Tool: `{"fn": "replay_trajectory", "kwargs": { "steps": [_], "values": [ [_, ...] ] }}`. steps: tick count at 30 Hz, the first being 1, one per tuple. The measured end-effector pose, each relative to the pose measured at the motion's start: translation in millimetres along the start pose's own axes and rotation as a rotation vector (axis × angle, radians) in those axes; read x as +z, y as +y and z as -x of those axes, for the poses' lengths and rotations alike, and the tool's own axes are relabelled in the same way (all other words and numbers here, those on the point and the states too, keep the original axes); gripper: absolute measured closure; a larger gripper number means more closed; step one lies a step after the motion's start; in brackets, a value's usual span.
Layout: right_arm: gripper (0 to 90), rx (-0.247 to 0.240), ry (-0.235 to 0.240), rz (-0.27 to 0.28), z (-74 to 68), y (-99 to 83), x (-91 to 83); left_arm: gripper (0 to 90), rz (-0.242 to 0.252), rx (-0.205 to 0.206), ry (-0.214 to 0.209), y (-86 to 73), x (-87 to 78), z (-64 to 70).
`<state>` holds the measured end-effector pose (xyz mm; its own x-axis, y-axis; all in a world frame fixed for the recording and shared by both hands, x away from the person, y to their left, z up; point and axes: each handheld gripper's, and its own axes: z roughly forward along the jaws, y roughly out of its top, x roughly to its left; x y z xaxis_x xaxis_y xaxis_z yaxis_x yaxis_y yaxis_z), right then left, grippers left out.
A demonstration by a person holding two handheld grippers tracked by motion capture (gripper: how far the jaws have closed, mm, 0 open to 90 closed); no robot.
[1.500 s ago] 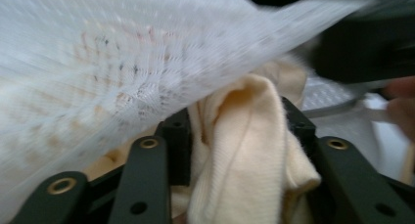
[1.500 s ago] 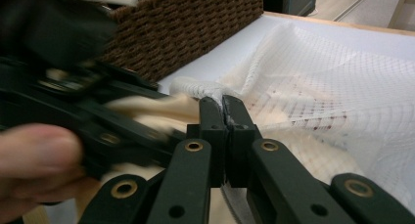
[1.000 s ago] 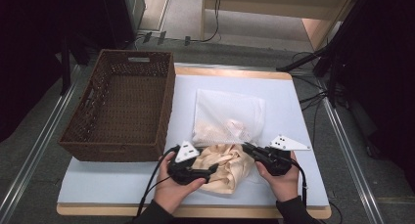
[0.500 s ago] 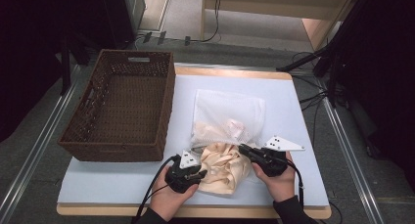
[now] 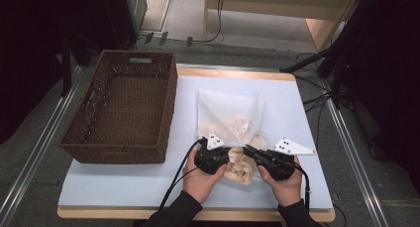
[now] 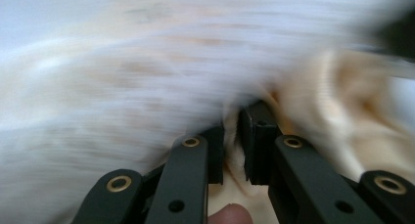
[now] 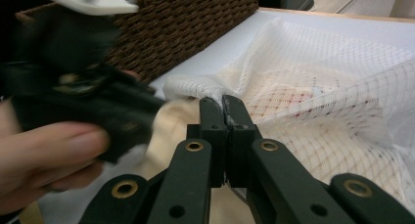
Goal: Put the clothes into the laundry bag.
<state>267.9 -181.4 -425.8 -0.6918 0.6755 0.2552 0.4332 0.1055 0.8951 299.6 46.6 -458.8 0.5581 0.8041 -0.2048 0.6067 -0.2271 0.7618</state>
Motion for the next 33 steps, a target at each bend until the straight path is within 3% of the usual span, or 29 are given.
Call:
{"fn": "replay_trajectory", "kwargs": {
  "steps": [1,2,5,8,12,15,16,17,18,19,20,22,23,25,27,28,29,32,33],
  "values": [
    [89.4,-0.003,-0.009,-0.015,0.5,-1.7,0.8,77.9,-0.028,-0.058,-0.029,-5.6,9.7,-11.0],
    [89.4,-0.012,-0.022,-0.03,1.1,-3.1,1.7,74.3,-0.024,-0.065,-0.055,-7.3,9.2,-12.8],
    [89.4,-0.015,-0.035,-0.045,2.7,-6.1,3.8,66.4,-0.015,-0.027,-0.055,-7.7,1.3,-11.8],
    [89.3,-0.001,-0.049,-0.054,7.4,-9.0,6.1,55.2,0.011,-0.007,-0.09,-5.2,-17.8,-12.6],
    [89.3,0.007,-0.056,-0.051,9.4,-9.1,7.1,45.9,0.055,0.014,-0.186,-3.8,-42.5,-10.0],
    [89.3,0.006,-0.059,-0.053,9.2,-9.2,8.9,38.1,0.044,0.025,-0.287,-4.8,-43.2,3.1],
    [89.3,0.008,-0.059,-0.057,9.1,-9.3,9.7,34.6,0.028,0.046,-0.297,-5.0,-40.1,10.2],
    [89.3,0.006,-0.058,-0.06,9.1,-9.7,10.5,31.3,0.022,0.069,-0.295,-5.4,-36.3,17.6],
    [89.2,0.0,-0.057,-0.066,8.0,-10.7,12.4,28.4,-0.002,0.109,-0.268,-5.6,-26.8,30.1],
    [89.2,0.001,-0.054,-0.07,7.4,-11.1,13.0,27.3,-0.002,0.109,-0.268,-5.6,-26.8,30.1],
    [89.2,0.0,-0.052,-0.071,7.5,-11.4,13.2,27.2,-0.025,0.118,-0.239,-5.5,-20.3,34.4],
    [89.2,0.006,-0.052,-0.072,7.3,-11.6,13.0,26.4,-0.092,0.101,-0.188,-5.8,-3.8,37.1],
    [89.2,0.007,-0.05,-0.069,7.5,-11.7,12.4,23.2,-0.138,0.066,-0.205,-6.8,9.7,35.5],
    [89.2,0.006,-0.049,-0.069,7.4,-11.7,12.0,25.6,-0.144,0.084,-0.187,-7.5,12.7,37.4],
    [89.2,0.002,-0.043,-0.066,7.1,-11.8,11.2,38.6,-0.142,0.142,-0.151,-8.2,13.8,41.4],
    [89.3,0.009,-0.038,-0.062,6.5,-10.7,9.7,64.4,-0.134,0.155,-0.148,-7.8,12.3,40.8],
    [89.3,0.011,-0.032,-0.058,6.0,-9.6,8.5,69.9,-0.116,0.117,-0.166,-5.2,9.0,36.4],
    [89.4,0.006,-0.034,-0.04,2.4,-4.8,3.9,75.0,-0.073,0.111,-0.15,-0.9,2.6,33.1],
    [89.4,0.003,-0.03,-0.034,1.4,-3.1,2.1,75.8,-0.01,0.075,-0.126,5.6,-3.9,29.2]
  ]
}}
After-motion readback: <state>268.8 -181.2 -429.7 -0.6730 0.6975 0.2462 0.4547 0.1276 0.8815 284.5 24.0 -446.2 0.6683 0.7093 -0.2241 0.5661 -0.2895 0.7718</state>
